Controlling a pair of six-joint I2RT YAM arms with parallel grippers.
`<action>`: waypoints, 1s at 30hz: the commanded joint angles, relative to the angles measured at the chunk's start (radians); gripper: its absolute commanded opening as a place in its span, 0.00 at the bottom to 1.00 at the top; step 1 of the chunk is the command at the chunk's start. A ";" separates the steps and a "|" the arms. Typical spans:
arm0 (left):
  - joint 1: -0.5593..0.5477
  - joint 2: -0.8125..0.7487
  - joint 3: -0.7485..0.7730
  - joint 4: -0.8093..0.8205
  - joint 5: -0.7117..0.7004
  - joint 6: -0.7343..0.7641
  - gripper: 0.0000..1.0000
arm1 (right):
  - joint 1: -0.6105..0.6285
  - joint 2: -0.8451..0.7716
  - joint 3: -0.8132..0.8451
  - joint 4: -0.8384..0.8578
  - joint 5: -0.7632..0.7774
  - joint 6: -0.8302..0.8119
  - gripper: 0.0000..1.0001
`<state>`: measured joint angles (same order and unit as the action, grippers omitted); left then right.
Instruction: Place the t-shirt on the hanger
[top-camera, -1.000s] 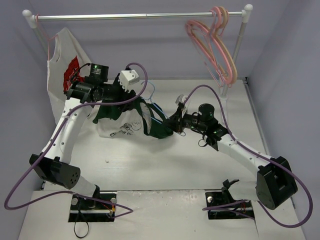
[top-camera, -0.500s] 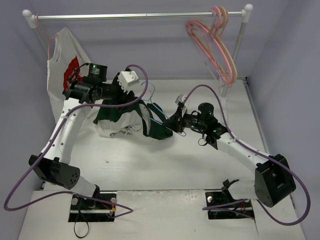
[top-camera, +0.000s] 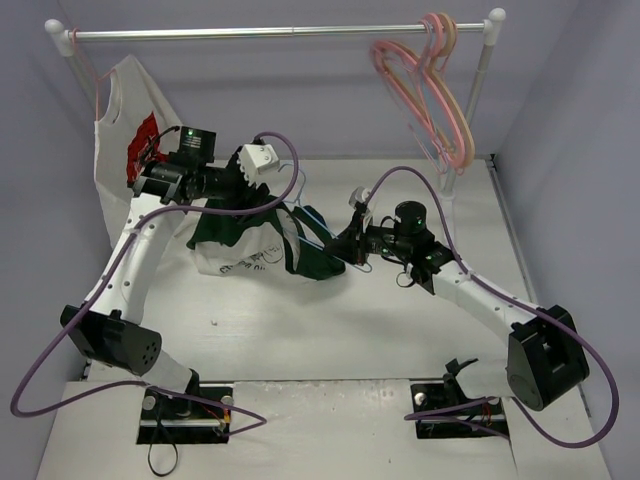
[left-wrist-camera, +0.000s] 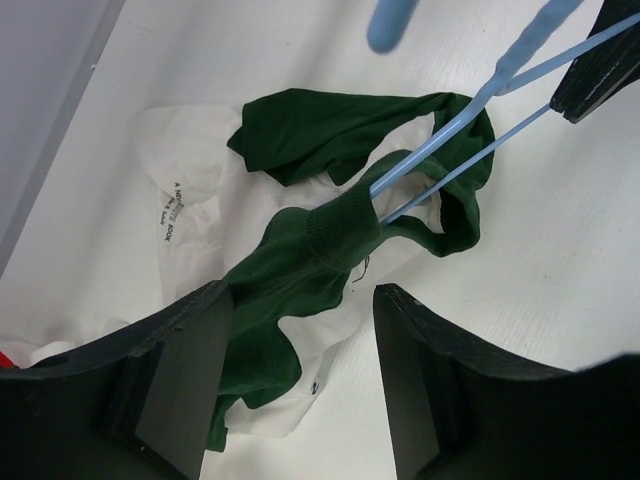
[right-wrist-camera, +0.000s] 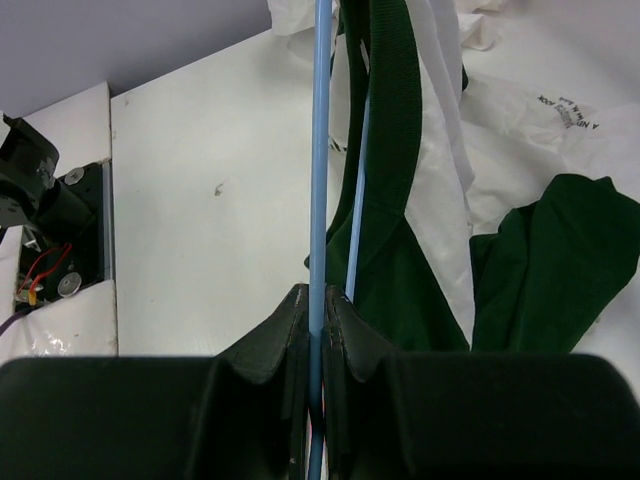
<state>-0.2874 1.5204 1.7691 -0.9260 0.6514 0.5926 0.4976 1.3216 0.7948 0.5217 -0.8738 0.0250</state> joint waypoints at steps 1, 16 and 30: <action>0.005 0.009 -0.005 0.029 0.050 0.030 0.57 | -0.005 -0.015 0.069 0.095 -0.070 -0.007 0.00; 0.036 -0.002 -0.040 0.092 0.066 0.007 0.55 | -0.010 -0.024 0.063 0.078 -0.080 -0.014 0.00; 0.037 -0.049 -0.191 0.113 0.206 -0.019 0.29 | -0.024 0.028 0.115 0.097 -0.128 0.003 0.00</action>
<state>-0.2455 1.5261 1.5784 -0.8345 0.7658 0.5957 0.4778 1.3506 0.8143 0.4702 -0.9527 0.0284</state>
